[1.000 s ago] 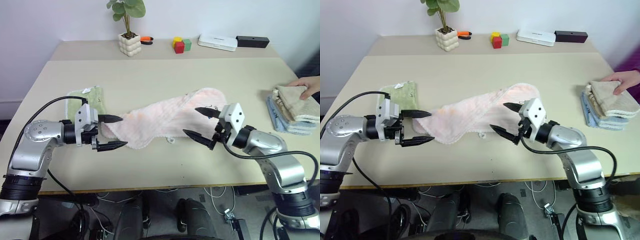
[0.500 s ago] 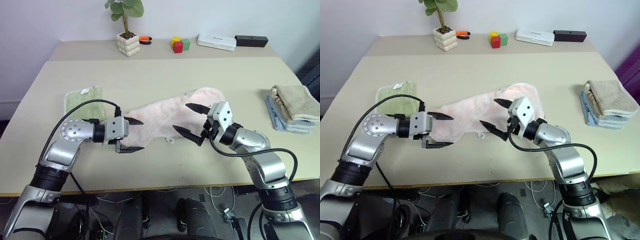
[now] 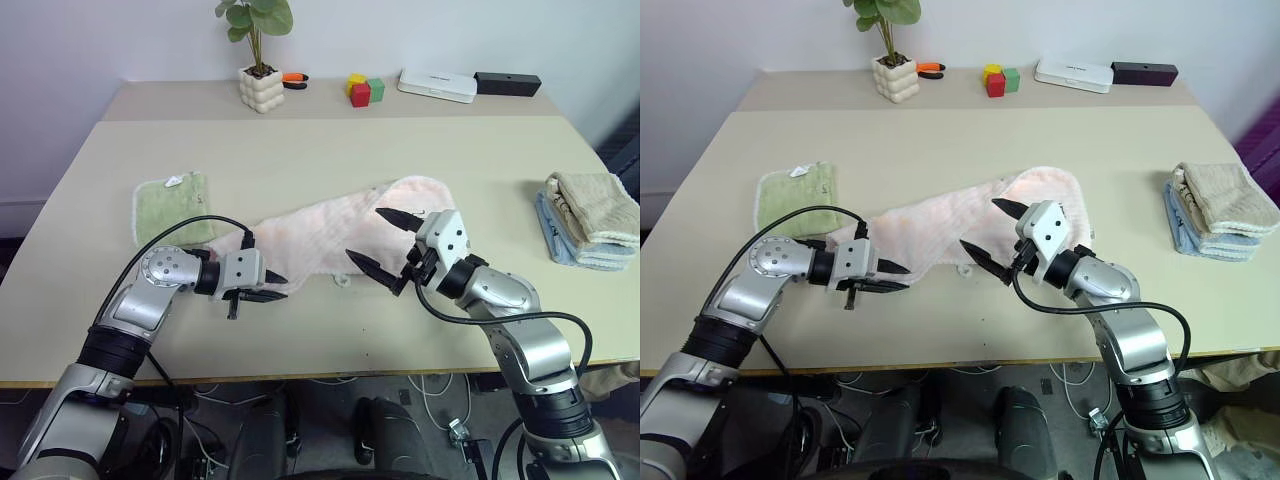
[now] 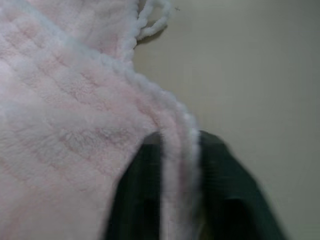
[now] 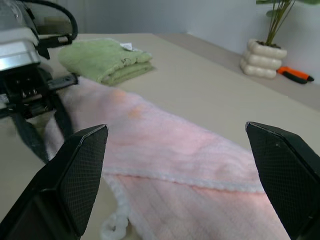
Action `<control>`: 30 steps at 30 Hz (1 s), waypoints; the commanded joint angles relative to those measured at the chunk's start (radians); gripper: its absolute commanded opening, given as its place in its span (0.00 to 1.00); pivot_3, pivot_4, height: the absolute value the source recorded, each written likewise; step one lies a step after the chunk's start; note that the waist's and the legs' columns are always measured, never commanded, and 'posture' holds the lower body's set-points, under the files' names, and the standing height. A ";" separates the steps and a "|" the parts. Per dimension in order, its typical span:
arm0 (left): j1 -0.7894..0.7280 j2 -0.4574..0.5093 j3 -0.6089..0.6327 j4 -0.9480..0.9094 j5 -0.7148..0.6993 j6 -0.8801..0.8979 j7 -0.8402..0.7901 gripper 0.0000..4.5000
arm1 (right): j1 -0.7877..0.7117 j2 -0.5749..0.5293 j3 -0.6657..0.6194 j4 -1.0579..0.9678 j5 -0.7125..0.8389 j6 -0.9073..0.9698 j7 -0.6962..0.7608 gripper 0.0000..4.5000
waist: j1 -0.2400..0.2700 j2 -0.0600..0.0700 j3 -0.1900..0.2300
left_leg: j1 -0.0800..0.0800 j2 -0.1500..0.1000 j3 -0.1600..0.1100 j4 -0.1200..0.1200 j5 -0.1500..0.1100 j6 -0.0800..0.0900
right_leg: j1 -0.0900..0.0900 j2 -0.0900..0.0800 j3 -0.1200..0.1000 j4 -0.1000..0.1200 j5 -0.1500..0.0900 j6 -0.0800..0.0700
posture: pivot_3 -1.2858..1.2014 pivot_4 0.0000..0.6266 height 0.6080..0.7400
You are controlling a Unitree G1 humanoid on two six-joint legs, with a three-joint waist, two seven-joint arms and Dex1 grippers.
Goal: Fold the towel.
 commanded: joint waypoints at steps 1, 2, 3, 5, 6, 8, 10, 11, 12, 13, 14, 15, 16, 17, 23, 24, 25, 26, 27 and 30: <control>-0.001 0.016 0.014 0.008 0.003 0.014 0.003 0.01 | 0.011 -0.011 -0.028 -0.038 0.002 -0.006 -0.008 1.00 | 0.000 0.000 0.000 | 0.000 0.000 0.000 0.000 0.000 0.000 | 0.000 0.000 0.000 0.000 0.000 0.000 | 0.52 0.24 1.00; 0.003 0.020 0.030 0.000 -0.018 0.019 -0.002 0.01 | 0.009 -0.011 -0.026 -0.029 0.000 -0.009 -0.008 1.00 | -0.001 0.000 0.000 | 0.000 0.000 0.000 0.000 0.000 0.000 | 0.000 0.000 0.000 0.000 0.000 0.000 | 0.52 0.24 1.00; 0.008 0.025 0.046 -0.011 -0.040 0.020 -0.010 0.01 | 0.005 -0.010 -0.024 -0.019 -0.003 -0.011 -0.009 1.00 | -0.002 0.000 0.000 | 0.000 0.000 0.000 0.000 0.000 0.000 | 0.000 0.000 0.000 0.000 0.000 0.000 | 0.52 0.24 1.00; 0.017 0.034 0.077 -0.041 -0.083 0.023 -0.020 0.01 | -0.003 -0.009 -0.021 -0.005 -0.008 -0.013 -0.009 1.00 | -0.004 0.000 0.000 | 0.000 0.000 0.000 0.000 0.000 0.000 | 0.000 0.000 0.000 0.000 0.000 0.000 | 0.52 0.24 1.00; 0.022 0.037 0.096 -0.061 -0.111 0.038 -0.027 0.01 | -0.009 -0.009 -0.022 0.002 -0.009 -0.013 -0.010 1.00 | -0.005 0.000 0.000 | 0.000 0.000 0.000 0.000 0.000 0.000 | 0.000 0.000 0.000 0.000 0.000 0.000 | 0.52 0.24 1.00; 0.025 0.046 0.143 -0.095 -0.178 0.073 -0.041 0.01 | -0.032 -0.004 -0.025 0.030 -0.017 -0.016 -0.019 1.00 | -0.007 0.000 0.000 | 0.000 0.000 0.000 0.000 0.000 0.000 | -0.001 0.000 0.000 0.000 0.000 0.000 | 0.52 0.24 1.00; 0.024 0.063 0.185 -0.118 -0.228 0.120 -0.047 0.01 | -0.060 0.003 -0.031 0.065 -0.030 -0.022 -0.038 1.00 | -0.008 0.000 0.000 | 0.000 0.000 0.000 0.000 0.000 0.000 | 0.000 0.000 0.000 0.000 0.000 0.001 | 0.52 0.24 1.00; 0.027 0.073 0.201 -0.126 -0.238 0.123 -0.047 0.01 | -0.075 0.007 -0.036 0.081 -0.036 -0.025 -0.048 1.00 | -0.009 0.000 0.000 | 0.000 0.000 0.000 0.000 0.000 0.000 | 0.000 0.000 0.000 0.000 0.001 0.001 | 0.52 0.24 1.00; 0.033 0.082 0.214 -0.135 -0.244 0.122 -0.048 0.01 | -0.087 0.009 -0.040 0.096 -0.040 -0.028 -0.056 1.00 | -0.009 0.000 0.000 | 0.000 0.000 0.000 0.000 0.000 0.000 | 0.000 0.000 0.000 0.000 0.001 0.001 | 0.52 0.24 1.00; 0.048 0.103 0.223 -0.143 -0.240 0.115 -0.056 0.01 | -0.107 0.009 -0.046 0.123 -0.055 -0.034 -0.073 1.00 | -0.010 0.000 0.000 | 0.000 0.000 0.000 0.000 0.000 0.000 | 0.000 0.000 0.000 0.000 0.001 0.001 | 0.52 0.24 1.00; 0.067 0.124 0.234 -0.148 -0.234 0.099 -0.063 0.01 | -0.131 0.008 -0.053 0.157 -0.076 -0.043 -0.095 1.00 | -0.014 0.000 0.000 | 0.000 0.000 0.000 0.000 0.001 -0.001 | 0.000 0.000 0.000 0.000 0.001 0.001 | 0.52 0.24 1.00; 0.083 0.138 0.247 -0.155 -0.240 0.099 -0.069 0.01 | -0.153 0.002 -0.056 0.192 -0.100 -0.056 -0.114 1.00 | -0.017 0.000 0.000 | 0.000 0.000 0.000 0.000 0.001 -0.002 | 0.000 0.000 0.000 0.000 0.001 0.001 | 0.52 0.24 1.00; 0.104 0.151 0.265 -0.172 -0.255 0.107 -0.069 0.01 | -0.183 -0.013 -0.047 0.244 -0.158 -0.077 -0.148 1.00 | -0.021 0.000 0.000 | 0.000 0.000 0.000 0.000 0.002 -0.003 | 0.000 0.000 0.000 0.000 0.001 0.001 | 0.52 0.24 1.00; 0.123 0.158 0.278 -0.191 -0.264 0.111 -0.068 0.01 | -0.206 -0.026 -0.039 0.289 -0.206 -0.099 -0.172 1.00 | -0.023 0.000 0.000 | 0.000 0.000 0.001 0.000 0.003 -0.005 | 0.000 0.000 0.000 0.000 0.001 0.002 | 0.52 0.24 1.00; 0.297 0.191 0.347 -0.352 -0.297 0.133 -0.030 0.01 | -0.358 -0.151 0.079 0.612 -0.521 -0.281 -0.281 1.00 | -0.026 0.001 0.001 | 0.000 0.000 0.002 -0.001 0.004 -0.006 | -0.002 0.000 0.001 0.000 0.000 0.000 | 0.52 0.24 1.00; 0.335 0.196 0.364 -0.371 -0.299 0.137 -0.021 0.01 | -0.383 -0.174 0.101 0.656 -0.559 -0.325 -0.278 1.00 | -0.027 0.001 0.001 | 0.000 0.000 0.002 -0.001 0.004 -0.007 | -0.002 0.000 0.001 0.000 0.000 0.000 | 0.52 0.24 1.00; 0.364 0.197 0.376 -0.385 -0.294 0.136 -0.006 0.01 | -0.404 -0.193 0.113 0.697 -0.580 -0.364 -0.272 1.00 | -0.028 0.001 0.001 | 0.000 0.000 0.003 -0.002 0.004 -0.007 | -0.003 0.000 0.001 0.000 0.000 0.000 | 0.52 0.24 1.00; 0.389 0.198 0.385 -0.398 -0.291 0.136 0.008 0.01 | -0.425 -0.206 0.117 0.735 -0.592 -0.394 -0.270 1.00 | -0.029 0.002 0.001 | 0.000 0.000 0.003 -0.002 0.004 -0.008 | -0.003 0.000 0.002 0.000 0.000 0.000 | 0.52 0.24 1.00; 0.409 0.198 0.392 -0.415 -0.293 0.143 0.020 0.01 | -0.444 -0.221 0.122 0.768 -0.608 -0.424 -0.272 1.00 | -0.028 0.002 0.001 | 0.000 0.000 0.004 -0.003 0.005 -0.008 | -0.003 0.000 0.002 0.001 0.000 0.001 | 0.52 0.24 1.00; 0.466 0.186 0.408 -0.479 -0.306 0.165 0.063 0.01 | -0.490 -0.291 0.157 0.848 -0.684 -0.519 -0.263 1.00 | -0.026 0.002 0.002 | 0.000 0.000 0.004 -0.003 0.005 -0.008 | -0.004 0.000 0.002 0.001 0.000 0.001 | 0.52 0.24 1.00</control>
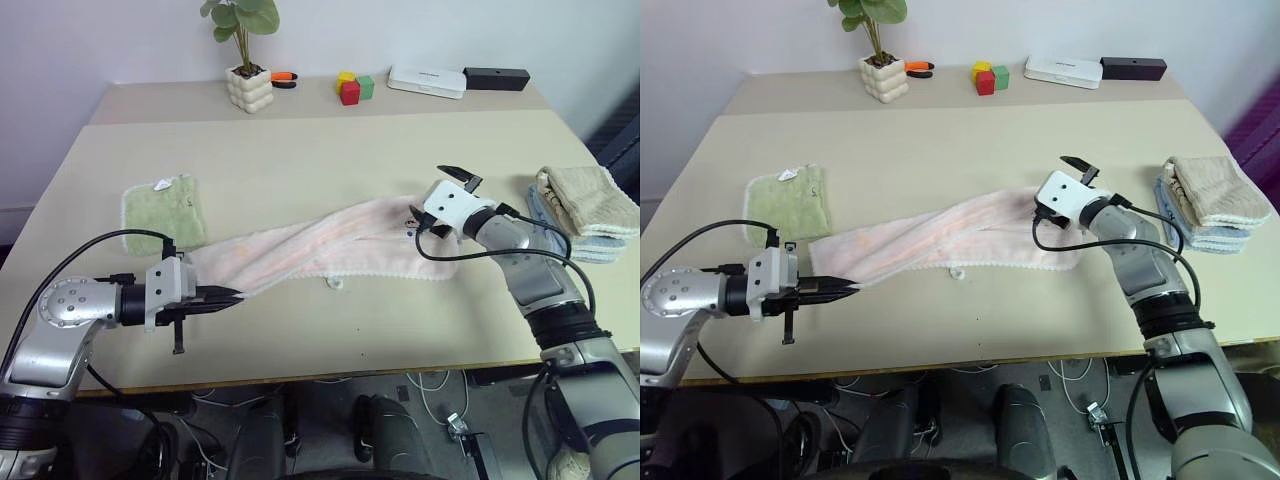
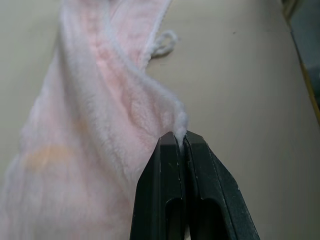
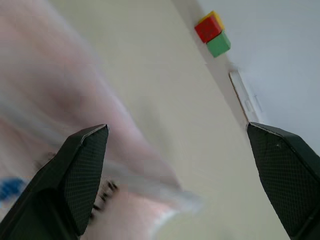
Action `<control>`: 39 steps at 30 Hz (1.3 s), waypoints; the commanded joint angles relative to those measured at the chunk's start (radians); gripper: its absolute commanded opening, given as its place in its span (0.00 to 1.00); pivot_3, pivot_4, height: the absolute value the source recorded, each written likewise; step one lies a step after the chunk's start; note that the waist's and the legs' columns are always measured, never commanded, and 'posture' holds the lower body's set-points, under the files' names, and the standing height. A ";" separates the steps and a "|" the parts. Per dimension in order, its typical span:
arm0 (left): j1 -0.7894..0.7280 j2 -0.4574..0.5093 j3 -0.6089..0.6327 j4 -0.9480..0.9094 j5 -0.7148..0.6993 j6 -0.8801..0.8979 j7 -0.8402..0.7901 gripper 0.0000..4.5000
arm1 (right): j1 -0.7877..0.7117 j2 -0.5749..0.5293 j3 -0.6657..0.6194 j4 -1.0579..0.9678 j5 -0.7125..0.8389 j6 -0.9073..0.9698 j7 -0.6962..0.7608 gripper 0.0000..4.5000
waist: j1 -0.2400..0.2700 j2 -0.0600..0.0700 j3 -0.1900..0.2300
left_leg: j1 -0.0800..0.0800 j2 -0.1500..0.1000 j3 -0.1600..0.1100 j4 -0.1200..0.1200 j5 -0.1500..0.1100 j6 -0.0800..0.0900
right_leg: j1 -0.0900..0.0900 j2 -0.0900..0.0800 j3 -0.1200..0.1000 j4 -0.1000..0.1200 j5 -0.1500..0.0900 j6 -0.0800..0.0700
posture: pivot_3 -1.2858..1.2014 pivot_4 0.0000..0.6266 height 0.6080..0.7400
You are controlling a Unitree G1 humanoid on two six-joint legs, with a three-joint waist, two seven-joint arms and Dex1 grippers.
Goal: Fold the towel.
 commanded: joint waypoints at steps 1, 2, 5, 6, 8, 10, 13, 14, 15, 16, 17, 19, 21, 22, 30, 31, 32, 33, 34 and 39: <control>0.041 0.001 0.046 -0.090 -0.022 0.018 0.046 0.01 | -0.069 -0.084 0.025 0.065 -0.094 -0.127 -0.005 1.00 | 0.002 0.000 0.000 | 0.000 0.000 0.000 0.000 0.000 0.000 | 0.000 0.000 0.000 0.000 0.000 0.000 | 0.52 0.24 1.00; 0.055 0.000 0.049 -0.100 -0.018 0.017 0.055 0.01 | -0.081 -0.099 0.034 0.091 -0.111 -0.151 -0.006 1.00 | 0.003 0.000 0.000 | 0.000 0.000 0.000 0.000 0.000 0.000 | 0.000 0.000 0.000 0.000 -0.001 -0.001 | 0.52 0.24 1.00; 0.085 -0.001 0.055 -0.121 -0.013 0.020 0.079 0.01 | -0.112 -0.126 0.046 0.151 -0.130 -0.212 0.012 1.00 | -0.001 0.000 0.000 | 0.000 0.000 0.000 0.000 0.000 0.000 | 0.000 0.000 0.000 0.000 -0.001 -0.002 | 0.52 0.24 1.00; 0.090 -0.002 0.054 -0.125 -0.009 0.019 0.088 0.01 | -0.118 -0.130 0.035 0.154 -0.111 -0.220 0.037 1.00 | -0.001 0.000 0.000 | 0.000 0.000 0.000 0.000 0.000 0.000 | 0.000 0.000 0.000 0.000 -0.001 -0.002 | 0.52 0.24 1.00; 0.097 -0.006 0.051 -0.134 -0.011 0.022 0.104 0.01 | -0.107 -0.148 0.012 0.132 -0.057 -0.242 0.108 1.00 | -0.001 0.000 0.000 | 0.000 0.000 0.001 0.000 0.000 0.000 | 0.000 0.000 0.000 0.000 0.000 -0.001 | 0.52 0.24 1.00; 0.100 -0.008 0.046 -0.143 -0.012 0.025 0.117 0.01 | -0.091 -0.168 0.001 0.115 -0.033 -0.266 0.157 1.00 | -0.001 0.001 0.000 | 0.000 0.000 0.001 -0.001 0.000 0.000 | 0.000 0.000 0.001 0.000 0.000 0.000 | 0.52 0.24 1.00; 0.101 -0.012 0.033 -0.145 -0.011 0.024 0.127 0.01 | -0.056 -0.215 0.005 0.079 -0.025 -0.296 0.223 1.00 | 0.008 0.001 0.000 | 0.000 0.000 0.001 0.000 0.000 0.000 | 0.000 0.000 0.001 0.000 0.000 0.000 | 0.52 0.24 1.00; 0.099 -0.013 0.029 -0.139 -0.009 0.019 0.128 0.01 | -0.053 -0.220 0.002 0.067 -0.020 -0.292 0.234 1.00 | 0.007 0.000 0.000 | 0.000 0.000 0.001 0.000 0.000 0.000 | 0.000 0.000 0.001 -0.001 0.000 0.000 | 0.52 0.24 1.00; 0.097 -0.014 0.026 -0.134 -0.007 0.017 0.128 0.01 | -0.053 -0.224 0.003 0.061 -0.025 -0.290 0.236 1.00 | 0.005 0.000 0.000 | 0.001 0.000 0.001 0.000 0.000 0.000 | 0.000 0.000 0.001 -0.001 0.000 0.000 | 0.52 0.24 1.00; 0.095 -0.014 0.024 -0.130 -0.006 0.014 0.127 0.01 | -0.052 -0.228 0.010 0.057 -0.043 -0.295 0.231 1.00 | 0.002 0.001 0.000 | 0.001 0.000 0.001 0.000 0.000 0.000 | 0.000 0.000 0.001 -0.001 -0.001 -0.001 | 0.52 0.24 1.00; 0.094 -0.014 0.024 -0.128 -0.005 0.013 0.126 0.01 | -0.051 -0.231 0.016 0.055 -0.058 -0.299 0.228 1.00 | 0.001 0.001 0.000 | 0.001 0.000 0.001 0.000 0.000 0.000 | 0.000 0.000 0.001 0.000 0.000 -0.001 | 0.52 0.24 1.00; 0.090 -0.012 0.021 -0.125 -0.004 0.010 0.123 0.01 | -0.047 -0.229 0.029 0.063 -0.082 -0.306 0.222 1.00 | 0.000 0.001 0.000 | 0.001 0.000 0.001 0.000 0.000 0.000 | 0.000 0.000 0.001 0.000 0.000 -0.001 | 0.52 0.24 1.00; 0.086 -0.011 0.019 -0.123 -0.004 0.011 0.121 0.01 | -0.048 -0.221 0.033 0.077 -0.105 -0.306 0.202 1.00 | 0.000 0.001 0.000 | 0.001 0.000 0.001 0.000 0.000 0.000 | 0.000 0.000 0.001 0.000 0.000 -0.001 | 0.52 0.24 1.00; 0.086 -0.011 0.019 -0.124 -0.004 0.011 0.121 0.01 | -0.051 -0.217 0.033 0.083 -0.116 -0.305 0.190 1.00 | 0.000 0.001 0.000 | 0.001 0.000 0.002 0.000 0.000 0.000 | 0.000 0.000 0.001 0.000 0.000 0.000 | 0.52 0.24 1.00; 0.098 -0.006 0.025 -0.132 -0.005 0.013 0.115 0.01 | -0.142 -0.164 0.149 0.235 -0.352 -0.343 -0.017 1.00 | -0.002 0.001 0.000 | 0.001 0.001 0.003 0.000 0.000 -0.001 | -0.001 0.000 0.001 0.000 -0.001 -0.002 | 0.52 0.24 1.00; 0.099 -0.006 0.025 -0.134 -0.005 0.014 0.116 0.01 | -0.151 -0.155 0.161 0.255 -0.368 -0.350 -0.035 1.00 | -0.004 0.001 0.000 | 0.001 0.001 0.003 0.000 0.000 -0.001 | -0.001 0.000 0.001 0.000 -0.001 -0.002 | 0.52 0.24 1.00; 0.102 -0.005 0.026 -0.137 -0.005 0.015 0.117 0.01 | -0.163 -0.145 0.169 0.277 -0.380 -0.354 -0.053 1.00 | -0.006 0.001 0.000 | 0.001 0.001 0.004 0.000 0.000 -0.001 | -0.001 0.000 0.001 0.000 -0.001 -0.002 | 0.52 0.24 1.00; 0.106 -0.005 0.028 -0.140 -0.006 0.016 0.118 0.01 | -0.174 -0.136 0.179 0.297 -0.392 -0.359 -0.071 1.00 | -0.008 0.001 0.000 | 0.001 0.001 0.005 -0.001 0.000 -0.001 | -0.001 0.000 0.001 0.000 -0.001 -0.002 | 0.52 0.24 1.00; 0.110 -0.005 0.030 -0.143 -0.007 0.016 0.118 0.00 | -0.185 -0.124 0.183 0.314 -0.392 -0.363 -0.082 0.94 | -0.009 0.001 0.000 | 0.001 0.001 0.006 -0.001 0.000 -0.001 | -0.001 0.000 0.001 0.000 -0.001 -0.001 | 0.52 0.24 1.00; 0.129 -0.006 0.032 -0.157 -0.004 0.017 0.126 0.00 | -0.238 -0.079 0.188 0.380 -0.400 -0.356 -0.122 0.48 | -0.018 0.001 0.000 | 0.001 0.001 0.006 -0.001 0.000 -0.001 | -0.001 0.000 0.001 0.000 0.000 0.000 | 0.52 0.24 1.00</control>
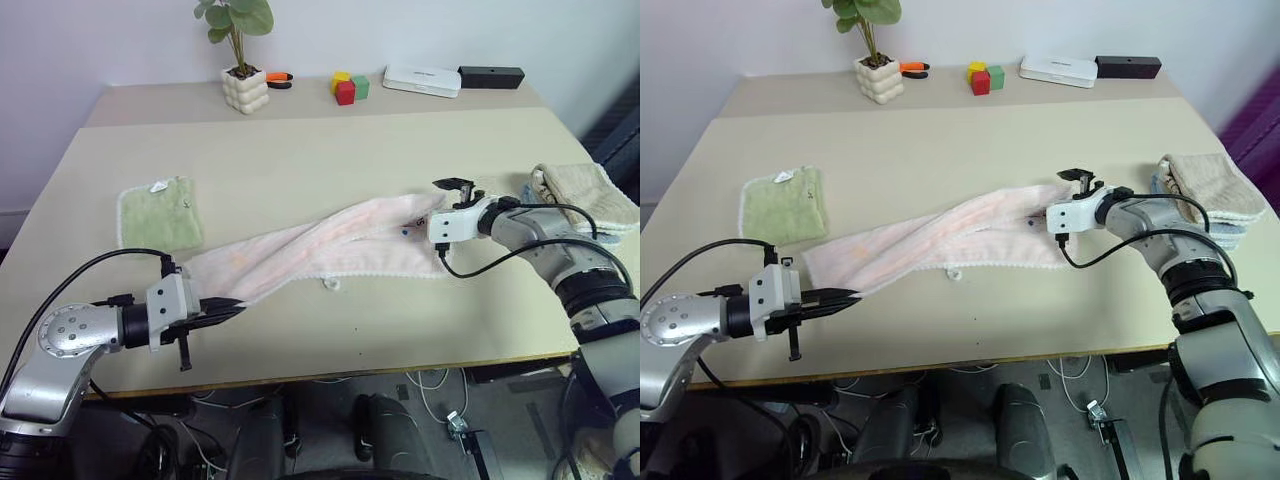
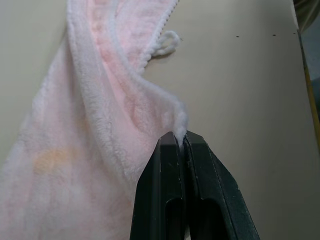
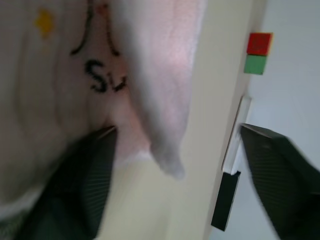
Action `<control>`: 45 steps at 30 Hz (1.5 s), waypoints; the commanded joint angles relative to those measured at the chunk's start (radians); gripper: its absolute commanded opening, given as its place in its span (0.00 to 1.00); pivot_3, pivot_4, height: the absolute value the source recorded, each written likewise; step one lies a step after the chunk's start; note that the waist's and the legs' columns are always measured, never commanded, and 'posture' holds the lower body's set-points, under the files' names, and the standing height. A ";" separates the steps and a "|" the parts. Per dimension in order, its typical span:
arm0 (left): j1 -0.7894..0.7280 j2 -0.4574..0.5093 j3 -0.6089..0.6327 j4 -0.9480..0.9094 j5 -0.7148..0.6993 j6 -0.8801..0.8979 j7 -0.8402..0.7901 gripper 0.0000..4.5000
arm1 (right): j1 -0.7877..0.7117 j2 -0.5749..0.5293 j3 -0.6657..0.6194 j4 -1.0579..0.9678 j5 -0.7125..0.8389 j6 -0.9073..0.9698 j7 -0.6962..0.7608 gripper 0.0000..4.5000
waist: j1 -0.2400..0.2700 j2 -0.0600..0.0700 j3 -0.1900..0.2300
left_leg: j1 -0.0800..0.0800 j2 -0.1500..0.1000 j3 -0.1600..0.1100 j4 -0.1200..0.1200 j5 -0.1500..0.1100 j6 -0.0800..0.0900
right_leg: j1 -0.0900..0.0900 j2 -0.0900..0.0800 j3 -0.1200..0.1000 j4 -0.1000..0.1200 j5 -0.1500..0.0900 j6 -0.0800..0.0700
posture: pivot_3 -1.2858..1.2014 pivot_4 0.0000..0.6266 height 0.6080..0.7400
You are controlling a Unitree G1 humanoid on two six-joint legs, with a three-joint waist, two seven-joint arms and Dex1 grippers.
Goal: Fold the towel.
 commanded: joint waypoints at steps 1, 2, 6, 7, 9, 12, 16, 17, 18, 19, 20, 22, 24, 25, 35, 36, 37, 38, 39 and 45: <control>0.008 0.005 0.017 -0.043 -0.004 -0.004 0.010 0.00 | -0.055 -0.004 0.016 0.031 -0.030 -0.009 -0.037 0.37 | -0.001 0.000 0.000 | 0.000 0.000 0.000 0.000 0.000 0.000 | 0.000 0.000 0.000 0.000 0.000 0.000 | 0.52 0.24 1.00; 0.009 0.004 0.016 -0.044 -0.004 -0.003 0.012 0.00 | -0.058 -0.004 0.026 0.041 -0.040 -0.013 -0.042 0.25 | -0.003 0.000 0.000 | 0.000 0.000 0.000 0.000 0.000 0.000 | 0.000 0.000 0.000 0.000 0.000 0.000 | 0.52 0.24 1.00; 0.012 0.003 0.017 -0.042 -0.001 -0.006 0.018 0.00 | -0.065 -0.003 0.035 0.057 -0.038 -0.027 -0.047 0.00 | -0.006 0.000 0.000 | 0.000 0.000 0.000 0.000 0.000 0.000 | 0.000 0.000 0.000 0.000 0.000 0.000 | 0.52 0.24 1.00; 0.011 0.003 0.017 -0.040 0.000 -0.007 0.019 0.00 | -0.066 -0.006 0.035 0.059 -0.039 -0.028 -0.048 0.00 | -0.006 0.000 0.000 | 0.000 0.000 0.000 0.000 0.000 0.000 | 0.000 0.000 0.000 0.000 0.000 0.000 | 0.52 0.24 1.00; 0.007 0.003 0.018 -0.032 0.003 -0.013 0.021 0.00 | -0.060 -0.018 0.027 0.054 -0.027 -0.036 -0.035 0.00 | -0.007 0.000 0.000 | 0.000 0.000 0.000 0.000 0.000 0.000 | 0.000 0.000 0.000 0.000 0.000 0.000 | 0.52 0.24 1.00; -0.029 -0.006 0.026 0.014 0.026 -0.020 0.060 0.00 | -0.038 -0.058 0.002 0.023 0.008 -0.059 0.007 0.00 | -0.004 0.000 0.000 | 0.000 0.000 0.000 0.000 0.000 0.000 | 0.000 0.000 0.000 0.000 0.000 0.000 | 0.52 0.24 1.00; -0.151 -0.039 0.019 0.140 0.083 -0.031 0.150 0.00 | -0.007 -0.118 -0.058 -0.046 0.095 -0.070 0.077 0.00 | 0.001 0.001 0.000 | 0.000 0.000 0.000 0.000 0.000 0.000 | 0.001 0.000 0.000 0.000 0.000 0.000 | 0.52 0.24 1.00; -0.198 -0.049 0.013 0.174 0.090 -0.002 0.177 0.00 | -0.002 -0.127 -0.080 -0.065 0.126 -0.067 0.093 0.00 | 0.002 0.001 0.000 | 0.000 0.000 0.000 0.000 0.000 0.000 | 0.001 0.000 0.000 0.000 0.000 0.001 | 0.52 0.24 1.00; -0.249 -0.065 0.011 0.214 0.105 -0.008 0.206 0.00 | 0.006 -0.137 -0.100 -0.081 0.157 -0.070 0.108 0.00 | 0.003 0.001 0.000 | 0.000 0.000 0.000 0.000 0.000 0.000 | 0.001 0.000 0.000 0.000 0.000 0.001 | 0.52 0.24 1.00; -0.304 -0.078 0.004 0.259 0.116 0.001 0.227 0.00 | 0.012 -0.147 -0.120 -0.092 0.182 -0.068 0.117 0.00 | 0.001 0.000 0.000 | 0.000 0.000 0.000 0.000 0.000 0.000 | 0.001 0.000 0.000 0.000 0.000 0.001 | 0.52 0.24 1.00; -0.347 -0.086 -0.004 0.301 0.134 0.002 0.246 0.00 | 0.017 -0.151 -0.134 -0.100 0.200 -0.062 0.127 0.00 | 0.001 0.000 0.000 | 0.001 0.000 0.000 0.000 0.000 0.000 | 0.002 0.000 0.000 0.000 0.000 0.001 | 0.52 0.24 1.00; -0.435 -0.093 -0.035 0.410 0.216 -0.090 0.282 0.00 | 0.015 -0.145 -0.156 -0.108 0.236 -0.036 0.162 0.00 | -0.002 0.000 0.000 | 0.001 -0.001 0.000 0.000 0.000 0.000 | 0.002 0.000 0.000 0.000 0.001 0.001 | 0.52 0.24 1.00; -0.545 -0.110 -0.071 0.538 0.277 -0.161 0.314 0.00 | -0.008 -0.128 -0.156 -0.102 0.232 -0.022 0.164 0.00 | -0.003 0.000 0.000 | 0.006 -0.001 0.001 0.000 0.000 0.000 | 0.006 0.001 0.000 0.000 0.000 0.001 | 0.52 0.24 1.00; -0.607 -0.122 -0.089 0.614 0.308 -0.195 0.338 0.00 | -0.029 -0.116 -0.150 -0.090 0.219 -0.023 0.149 0.00 | -0.002 0.000 0.000 | 0.007 -0.001 0.001 0.000 0.000 0.000 | 0.008 0.001 0.000 0.000 0.000 0.001 | 0.52 0.24 1.00; -1.321 -0.158 -0.184 1.387 0.550 -0.496 0.683 0.00 | -0.444 0.011 -0.019 0.233 -0.041 0.064 -0.302 0.00 | -0.007 -0.001 0.001 | 0.008 -0.001 0.005 -0.002 0.000 0.000 | 0.005 0.000 0.003 0.002 -0.001 0.003 | 0.52 0.24 1.00; -1.358 -0.138 -0.185 1.421 0.566 -0.521 0.719 0.00 | -0.468 0.007 -0.027 0.249 -0.036 0.072 -0.336 0.00 | -0.007 -0.001 0.001 | 0.007 -0.001 0.006 -0.003 0.000 0.000 | 0.004 0.000 0.003 0.001 -0.001 0.003 | 0.52 0.24 1.00; -1.384 -0.122 -0.187 1.446 0.576 -0.544 0.739 0.00 | -0.484 0.001 -0.031 0.261 -0.036 0.076 -0.365 0.00 | -0.007 -0.001 0.001 | 0.008 -0.001 0.008 -0.005 0.000 0.000 | 0.004 0.000 0.003 0.001 -0.001 0.004 | 0.52 0.24 1.00; -1.404 -0.105 -0.183 1.464 0.576 -0.564 0.735 0.00 | -0.492 -0.012 -0.029 0.263 -0.044 0.078 -0.398 0.00 | -0.008 -0.001 0.001 | 0.008 -0.001 0.011 -0.006 0.000 0.000 | 0.003 0.000 0.004 0.000 -0.002 0.004 | 0.52 0.24 1.00; -1.419 -0.089 -0.174 1.476 0.571 -0.586 0.742 0.00 | -0.487 -0.028 -0.034 0.255 -0.038 0.063 -0.405 0.00 | -0.007 -0.001 0.001 | 0.009 -0.001 0.012 -0.009 0.000 0.001 | 0.002 0.000 0.005 0.000 -0.002 0.004 | 0.52 0.24 1.00; -1.272 -0.082 -0.140 1.416 0.424 -0.782 0.392 0.00 | -0.301 -0.110 -0.086 0.086 0.104 -0.084 -0.228 0.00 | -0.007 -0.001 0.001 | 0.018 -0.001 0.016 -0.012 0.000 0.000 | 0.009 -0.001 0.007 -0.002 -0.002 0.005 | 0.52 0.24 1.00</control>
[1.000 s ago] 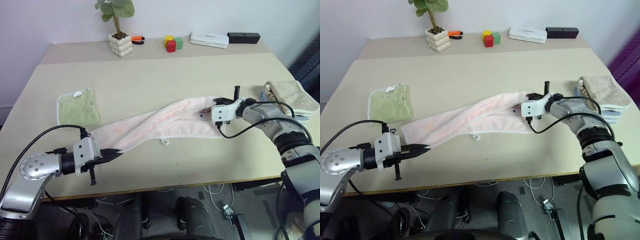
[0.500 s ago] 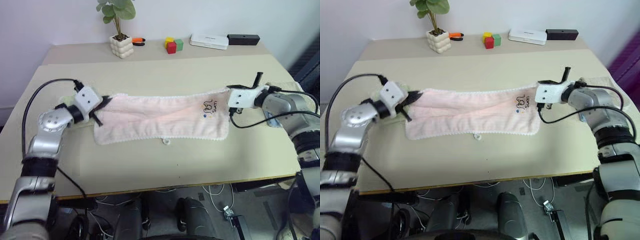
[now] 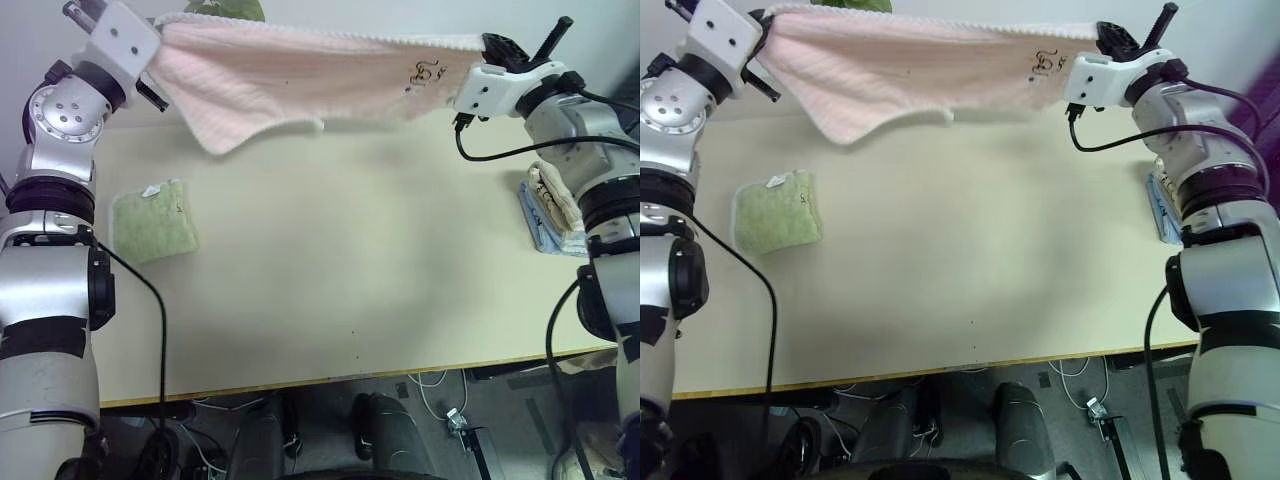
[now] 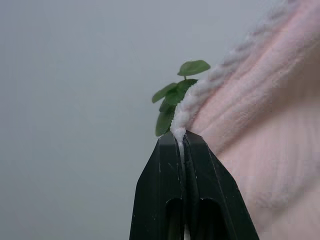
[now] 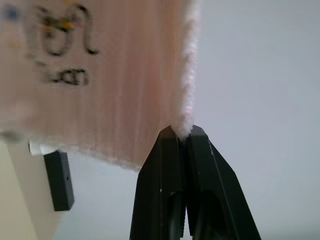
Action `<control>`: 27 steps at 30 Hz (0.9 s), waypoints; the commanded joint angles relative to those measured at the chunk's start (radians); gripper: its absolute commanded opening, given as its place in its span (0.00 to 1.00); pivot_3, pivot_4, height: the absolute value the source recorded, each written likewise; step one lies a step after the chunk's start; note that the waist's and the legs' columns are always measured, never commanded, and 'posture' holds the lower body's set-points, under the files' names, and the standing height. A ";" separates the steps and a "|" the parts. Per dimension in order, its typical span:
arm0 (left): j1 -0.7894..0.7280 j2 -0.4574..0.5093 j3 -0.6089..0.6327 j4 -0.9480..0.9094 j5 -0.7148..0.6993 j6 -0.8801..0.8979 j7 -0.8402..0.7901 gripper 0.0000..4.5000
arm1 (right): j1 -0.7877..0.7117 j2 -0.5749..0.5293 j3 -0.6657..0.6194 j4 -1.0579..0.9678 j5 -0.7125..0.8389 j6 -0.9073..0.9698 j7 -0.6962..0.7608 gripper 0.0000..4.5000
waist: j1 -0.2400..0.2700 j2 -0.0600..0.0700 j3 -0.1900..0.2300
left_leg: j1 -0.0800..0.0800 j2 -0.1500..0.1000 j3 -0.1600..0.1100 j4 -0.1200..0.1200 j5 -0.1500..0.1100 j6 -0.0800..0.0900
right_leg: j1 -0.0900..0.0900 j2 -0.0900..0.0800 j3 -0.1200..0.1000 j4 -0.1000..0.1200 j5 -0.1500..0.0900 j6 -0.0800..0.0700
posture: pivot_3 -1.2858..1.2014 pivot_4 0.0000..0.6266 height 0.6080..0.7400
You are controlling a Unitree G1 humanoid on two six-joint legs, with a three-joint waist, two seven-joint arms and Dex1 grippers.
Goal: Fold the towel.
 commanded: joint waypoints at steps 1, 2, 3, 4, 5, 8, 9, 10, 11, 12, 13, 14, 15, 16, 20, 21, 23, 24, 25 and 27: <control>0.130 0.001 0.036 -0.062 -0.119 -0.105 -0.249 0.00 | 0.123 -0.051 -0.053 -0.121 0.105 -0.053 0.136 0.00 | -0.002 0.000 0.000 | 0.001 0.000 0.000 0.000 0.000 0.000 | 0.001 0.000 0.000 0.000 0.000 0.000 | 0.52 0.24 1.00; 0.176 0.000 0.039 -0.079 -0.142 -0.115 -0.307 0.00 | 0.170 -0.053 -0.054 -0.154 0.121 -0.047 0.171 0.00 | -0.003 0.000 0.000 | 0.001 0.000 0.001 0.001 0.000 0.000 | 0.001 0.000 0.000 0.001 0.000 0.000 | 0.52 0.24 1.00; 0.224 0.003 0.040 -0.095 -0.152 -0.139 -0.336 0.00 | 0.226 -0.057 -0.050 -0.192 0.136 -0.049 0.216 0.00 | -0.003 0.000 0.000 | 0.001 0.000 0.000 0.001 0.000 0.000 | 0.001 0.000 0.000 0.001 0.000 0.000 | 0.52 0.24 1.00; 0.255 0.005 0.042 -0.108 -0.160 -0.155 -0.355 0.00 | 0.265 -0.059 -0.051 -0.223 0.147 -0.047 0.249 0.00 | -0.005 0.000 0.000 | 0.001 0.001 0.000 0.001 0.000 0.000 | 0.001 0.000 0.000 0.002 0.000 0.000 | 0.52 0.24 1.00; 0.296 0.012 0.042 -0.126 -0.178 -0.158 -0.406 0.00 | 0.318 -0.068 -0.044 -0.260 0.149 -0.050 0.285 0.00 | -0.006 0.000 0.000 | 0.001 0.001 0.000 0.001 0.000 0.000 | 0.001 0.000 0.000 0.002 0.000 0.000 | 0.52 0.24 1.00; 0.392 0.040 0.044 -0.173 -0.212 -0.175 -0.514 0.00 | 0.460 -0.114 -0.066 -0.364 0.214 -0.046 0.432 0.00 | -0.003 0.000 0.000 | 0.000 0.001 0.000 0.002 0.000 0.000 | -0.001 0.000 0.001 0.003 0.000 0.000 | 0.52 0.24 1.00; 0.412 0.046 0.046 -0.186 -0.221 -0.177 -0.540 0.00 | 0.485 -0.129 -0.076 -0.387 0.217 -0.041 0.451 0.00 | -0.002 0.000 0.000 | -0.001 0.001 0.000 0.002 0.000 0.000 | -0.001 0.000 0.001 0.003 0.000 0.000 | 0.52 0.24 1.00; 0.435 0.055 0.045 -0.200 -0.221 -0.193 -0.551 0.00 | 0.508 -0.147 -0.088 -0.415 0.230 -0.033 0.482 0.00 | -0.001 0.000 0.000 | -0.001 0.001 0.000 0.003 0.000 0.000 | -0.001 0.000 0.001 0.003 0.000 0.000 | 0.52 0.24 1.00; 0.461 0.064 0.047 -0.223 -0.237 -0.190 -0.578 0.00 | 0.538 -0.169 -0.105 -0.448 0.267 -0.023 0.533 0.00 | 0.000 0.000 0.000 | -0.001 0.001 0.000 0.003 0.000 0.000 | -0.001 0.000 0.001 0.003 0.000 0.000 | 0.52 0.24 1.00; 0.482 0.072 0.049 -0.243 -0.248 -0.186 -0.595 0.00 | 0.564 -0.191 -0.117 -0.479 0.302 -0.015 0.582 0.00 | 0.001 0.000 0.000 | -0.001 0.001 0.000 0.004 0.000 0.001 | -0.001 0.000 0.001 0.003 0.000 0.000 | 0.52 0.24 1.00; 0.502 0.081 0.050 -0.264 -0.257 -0.187 -0.609 0.00 | 0.591 -0.210 -0.130 -0.515 0.345 -0.001 0.636 0.00 | 0.003 0.000 0.000 | -0.001 0.001 -0.001 0.005 -0.001 0.001 | -0.001 0.000 0.001 0.003 0.000 0.000 | 0.52 0.24 1.00; 0.523 0.088 0.054 -0.286 -0.273 -0.179 -0.629 0.00 | 0.618 -0.221 -0.147 -0.553 0.394 0.028 0.687 0.00 | 0.003 0.000 0.000 | -0.001 0.001 -0.001 0.006 -0.001 0.002 | 0.000 0.000 0.001 0.003 0.000 0.000 | 0.52 0.24 1.00; 0.546 0.097 0.058 -0.310 -0.289 -0.173 -0.647 0.00 | 0.646 -0.230 -0.165 -0.602 0.450 0.064 0.740 0.00 | 0.003 0.000 0.000 | 0.000 0.002 -0.002 0.007 -0.001 0.002 | 0.000 0.000 0.001 0.003 0.000 0.000 | 0.52 0.24 1.00; 0.569 0.105 0.062 -0.335 -0.305 -0.166 -0.664 0.00 | 0.672 -0.238 -0.182 -0.649 0.498 0.101 0.786 0.00 | 0.002 0.000 0.000 | -0.001 0.002 -0.002 0.008 -0.002 0.003 | 0.001 0.000 0.001 0.003 0.000 -0.001 | 0.52 0.24 1.00; 0.664 0.134 0.081 -0.440 -0.366 -0.130 -0.704 0.00 | 0.756 -0.305 -0.235 -0.789 0.569 0.209 0.921 0.00 | 0.001 0.000 0.000 | -0.001 0.003 -0.004 0.010 -0.003 0.005 | 0.001 -0.001 0.001 0.004 0.000 -0.001 | 0.52 0.24 1.00; 0.691 0.145 0.083 -0.467 -0.376 -0.121 -0.715 0.00 | 0.772 -0.318 -0.250 -0.814 0.585 0.237 0.942 0.00 | 0.002 0.000 0.000 | -0.001 0.003 -0.004 0.011 -0.004 0.006 | 0.001 -0.001 0.001 0.004 0.000 -0.001 | 0.52 0.24 1.00; 0.742 0.162 0.091 -0.522 -0.401 -0.092 -0.735 0.00 | 0.809 -0.342 -0.273 -0.856 0.608 0.272 0.977 0.00 | 0.002 0.000 0.000 | -0.002 0.003 -0.004 0.012 -0.005 0.007 | 0.000 -0.002 0.001 0.004 0.000 -0.001 | 0.52 0.24 1.00; 0.776 0.171 0.100 -0.560 -0.423 -0.066 -0.746 0.00 | 0.832 -0.354 -0.284 -0.875 0.609 0.276 0.989 0.00 | 0.003 0.000 0.000 | -0.002 0.003 -0.004 0.012 -0.005 0.007 | 0.000 -0.003 0.001 0.004 0.000 -0.001 | 0.52 0.24 1.00; 0.807 0.180 0.109 -0.600 -0.447 -0.025 -0.754 0.00 | 0.858 -0.365 -0.293 -0.894 0.616 0.286 1.006 0.00 | 0.003 0.000 0.000 | -0.002 0.003 -0.004 0.012 -0.006 0.008 | 0.000 -0.003 0.001 0.004 0.000 -0.001 | 0.52 0.24 1.00; 0.858 0.197 0.123 -0.665 -0.481 0.036 -0.767 0.00 | 0.904 -0.379 -0.308 -0.928 0.625 0.301 1.029 0.00 | 0.006 0.000 0.000 | -0.002 0.003 -0.004 0.012 -0.006 0.008 | 0.000 -0.004 0.001 0.004 0.000 -0.002 | 0.52 0.24 1.00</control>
